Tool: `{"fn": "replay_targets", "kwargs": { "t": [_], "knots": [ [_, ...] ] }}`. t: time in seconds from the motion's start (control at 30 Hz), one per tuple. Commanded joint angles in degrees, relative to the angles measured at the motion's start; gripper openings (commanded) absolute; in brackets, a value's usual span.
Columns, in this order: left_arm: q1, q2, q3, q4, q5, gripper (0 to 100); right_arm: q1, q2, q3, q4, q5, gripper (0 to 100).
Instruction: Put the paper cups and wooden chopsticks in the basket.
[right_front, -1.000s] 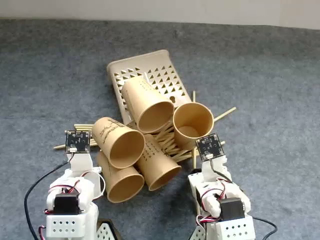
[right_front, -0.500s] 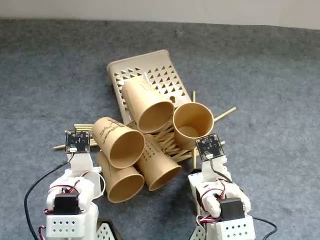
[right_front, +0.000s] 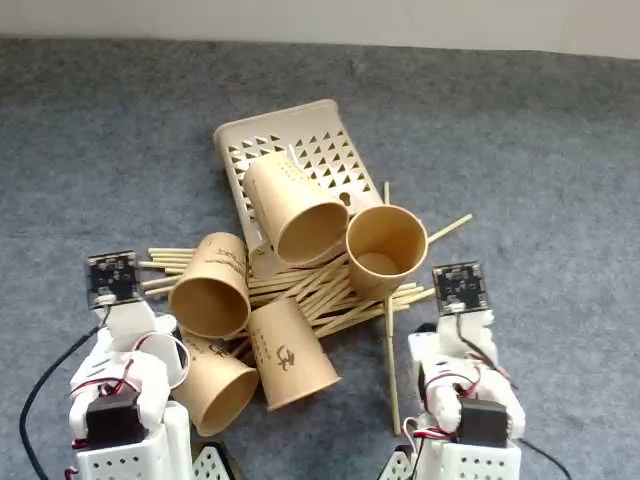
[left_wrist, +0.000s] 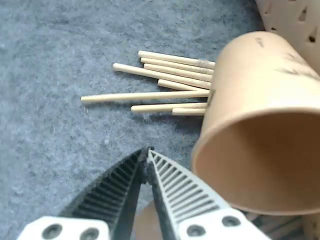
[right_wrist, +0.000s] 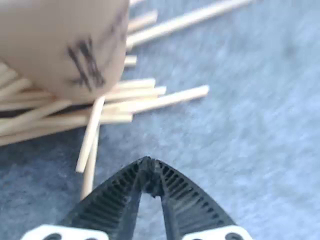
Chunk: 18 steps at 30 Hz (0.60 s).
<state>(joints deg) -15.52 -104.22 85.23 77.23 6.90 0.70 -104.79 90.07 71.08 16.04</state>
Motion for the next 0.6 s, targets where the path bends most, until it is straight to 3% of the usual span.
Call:
{"fn": "replay_targets", "kwargs": {
  "t": [0.0, 0.13, 0.3, 0.57],
  "knots": [
    [-2.4, -0.3, -3.2, -0.5, -4.3, 1, 6.0, 0.3, -13.8, -0.1, 4.8, 0.6],
    [-2.4, -0.3, -2.2, -0.1, -14.4, 1, 6.0, 0.9, -24.2, 0.1, 4.9, 0.6],
    [-2.3, -0.3, -0.9, -0.4, -14.4, 1, 4.0, 7.5, -34.8, 0.0, 4.7, 0.7],
    [-2.3, -0.3, -1.3, -0.4, -14.5, 1, -10.9, 31.7, -52.6, 4.0, 1.5, 4.6]
  ]
}}
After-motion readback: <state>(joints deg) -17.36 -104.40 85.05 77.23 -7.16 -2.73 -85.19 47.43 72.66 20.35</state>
